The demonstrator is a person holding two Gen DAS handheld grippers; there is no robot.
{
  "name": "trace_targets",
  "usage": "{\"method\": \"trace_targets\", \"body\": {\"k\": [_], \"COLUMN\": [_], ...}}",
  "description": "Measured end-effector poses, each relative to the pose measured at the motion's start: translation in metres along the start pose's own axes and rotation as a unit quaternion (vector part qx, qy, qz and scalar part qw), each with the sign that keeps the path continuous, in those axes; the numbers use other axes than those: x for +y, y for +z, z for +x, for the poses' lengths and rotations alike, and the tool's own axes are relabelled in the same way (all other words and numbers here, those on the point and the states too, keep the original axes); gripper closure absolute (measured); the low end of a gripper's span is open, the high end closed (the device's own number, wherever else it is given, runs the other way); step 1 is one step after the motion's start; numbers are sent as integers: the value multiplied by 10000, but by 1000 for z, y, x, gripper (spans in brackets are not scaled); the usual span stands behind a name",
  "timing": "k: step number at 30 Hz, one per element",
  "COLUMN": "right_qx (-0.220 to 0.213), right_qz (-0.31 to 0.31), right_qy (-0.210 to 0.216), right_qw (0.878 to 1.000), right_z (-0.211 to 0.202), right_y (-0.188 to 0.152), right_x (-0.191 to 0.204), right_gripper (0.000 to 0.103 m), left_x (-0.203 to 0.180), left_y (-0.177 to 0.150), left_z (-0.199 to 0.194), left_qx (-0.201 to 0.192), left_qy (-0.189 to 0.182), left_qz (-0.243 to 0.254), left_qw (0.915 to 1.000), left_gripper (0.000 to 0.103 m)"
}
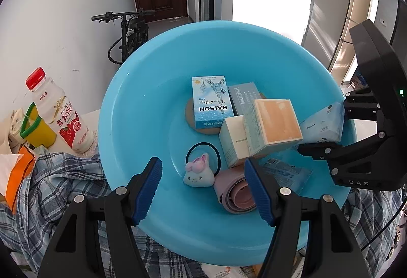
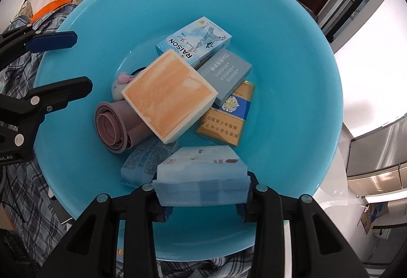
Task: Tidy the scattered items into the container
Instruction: 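Open the left tool to drop the bunny while the right tool releases the blue box into the basin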
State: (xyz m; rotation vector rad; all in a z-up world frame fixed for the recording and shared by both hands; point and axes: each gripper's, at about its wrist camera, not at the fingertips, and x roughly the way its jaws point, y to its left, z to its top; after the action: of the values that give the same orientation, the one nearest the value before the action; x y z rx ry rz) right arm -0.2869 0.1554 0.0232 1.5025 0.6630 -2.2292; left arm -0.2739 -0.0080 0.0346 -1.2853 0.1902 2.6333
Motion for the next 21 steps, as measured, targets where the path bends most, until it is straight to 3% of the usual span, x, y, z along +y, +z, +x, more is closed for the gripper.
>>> {"method": "trace_targets", "body": {"k": [8,21], "right_qx": [236,468], "right_qz": [-471,-502], "right_qy": [98,103], "right_qw": [9986,9976], "right_z": [8,14], "right_y": [4,11], "right_x": [9,9], "right_gripper": [67,66], "left_x": [2,-2], "left_y": [-3,-1], "left_z": [5,-6], "left_qx": [55,-9], "left_qy": [-17,-168], "left_qz": [13,130], "left_qw": [10000,9998], "left_gripper": [33,33]}}
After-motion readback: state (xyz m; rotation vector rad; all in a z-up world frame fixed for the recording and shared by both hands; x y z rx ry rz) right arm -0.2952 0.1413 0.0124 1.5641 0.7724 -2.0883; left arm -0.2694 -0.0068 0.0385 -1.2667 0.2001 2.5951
